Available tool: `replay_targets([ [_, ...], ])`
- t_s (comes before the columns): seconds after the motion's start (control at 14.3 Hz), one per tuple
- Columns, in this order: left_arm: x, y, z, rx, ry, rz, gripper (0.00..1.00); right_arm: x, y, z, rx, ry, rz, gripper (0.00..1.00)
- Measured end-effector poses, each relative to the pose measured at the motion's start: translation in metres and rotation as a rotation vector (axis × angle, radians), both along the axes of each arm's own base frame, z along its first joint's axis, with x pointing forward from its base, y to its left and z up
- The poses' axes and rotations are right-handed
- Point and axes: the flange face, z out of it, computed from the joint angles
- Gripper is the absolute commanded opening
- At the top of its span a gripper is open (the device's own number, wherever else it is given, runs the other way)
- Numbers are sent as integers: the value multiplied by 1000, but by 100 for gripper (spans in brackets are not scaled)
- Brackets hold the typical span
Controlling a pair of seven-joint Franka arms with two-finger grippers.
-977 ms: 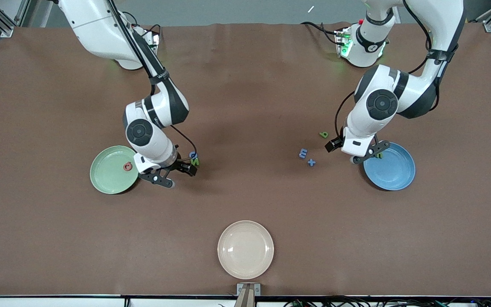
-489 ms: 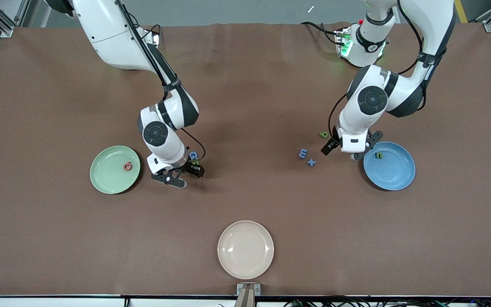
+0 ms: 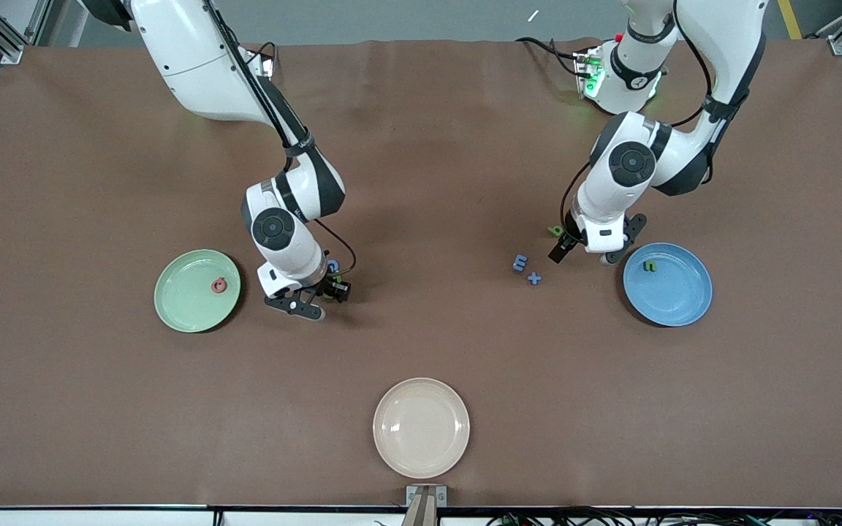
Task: Sort upper and lower case letters into plates
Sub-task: 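Grasp green q with the left gripper while the right gripper grasps green B, then release B over the green plate with the right gripper, left gripper carrying q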
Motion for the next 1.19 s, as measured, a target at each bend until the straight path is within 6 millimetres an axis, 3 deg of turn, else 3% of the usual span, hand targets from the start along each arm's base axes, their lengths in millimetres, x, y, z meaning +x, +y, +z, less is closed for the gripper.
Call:
replay_targets([
  [0.35,-15,-4,-32,-19,28,-10,99,0,-2,1,-4,6,-3,6],
  [0.42,-17,-6,-37,-21,36,-12,98,1,-2,4,-2,3,-4,2],
  [0.77,-27,-12,-50,-19,62,-14,85,1,-1,2,-2,5,-20,0],
  [0.98,-31,-10,-53,-20,64,-14,73,1,-1,3,-3,8,-21,0],
  [1.19,-33,-10,-55,-21,63,-14,64,8,-11,10,-31,64,-32,0],
])
